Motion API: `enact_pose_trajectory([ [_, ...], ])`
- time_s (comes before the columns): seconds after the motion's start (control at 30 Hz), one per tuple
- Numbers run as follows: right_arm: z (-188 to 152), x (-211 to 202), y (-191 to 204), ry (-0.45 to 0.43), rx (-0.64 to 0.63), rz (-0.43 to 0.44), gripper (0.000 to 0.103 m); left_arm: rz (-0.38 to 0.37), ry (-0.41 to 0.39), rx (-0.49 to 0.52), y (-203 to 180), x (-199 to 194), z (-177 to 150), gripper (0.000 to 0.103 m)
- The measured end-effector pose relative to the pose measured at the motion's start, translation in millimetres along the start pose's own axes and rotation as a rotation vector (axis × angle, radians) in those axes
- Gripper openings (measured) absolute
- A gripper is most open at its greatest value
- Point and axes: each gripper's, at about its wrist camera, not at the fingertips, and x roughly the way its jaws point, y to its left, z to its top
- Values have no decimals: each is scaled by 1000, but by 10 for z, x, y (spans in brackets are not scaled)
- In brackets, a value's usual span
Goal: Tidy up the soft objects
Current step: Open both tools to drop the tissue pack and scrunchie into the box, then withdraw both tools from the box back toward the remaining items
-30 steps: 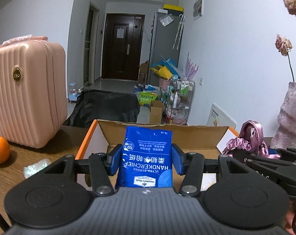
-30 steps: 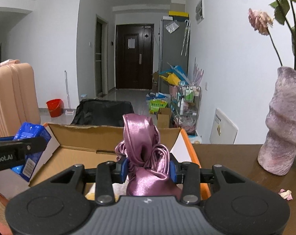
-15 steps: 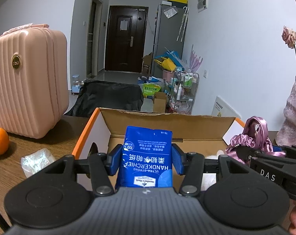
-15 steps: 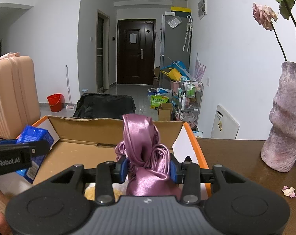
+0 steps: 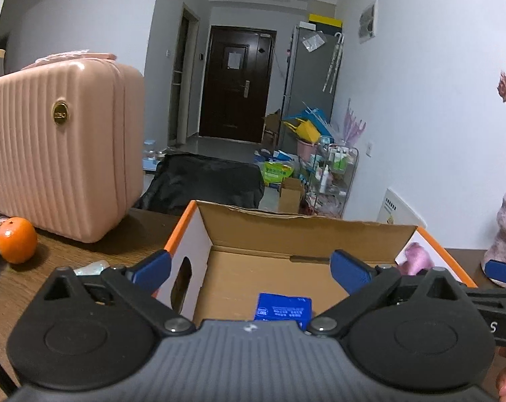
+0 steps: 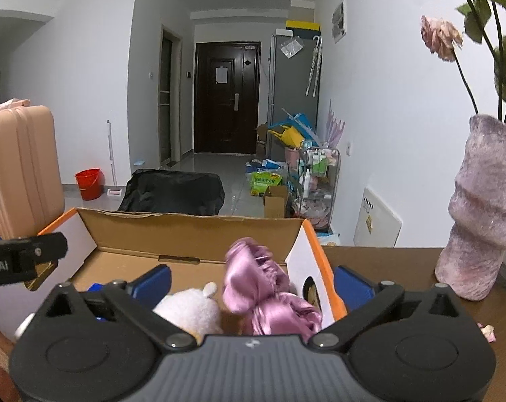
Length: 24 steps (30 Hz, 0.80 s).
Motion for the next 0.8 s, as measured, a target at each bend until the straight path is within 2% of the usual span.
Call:
enact_pose_trajectory([
  [0.4, 10, -60, 25, -7, -17, 0, 103, -5, -6, -17, 40, -20, 10, 103],
  [0.8, -15, -336, 53, -40, -55, -15, 103, -19, -29, -14, 57, -201, -33, 103],
])
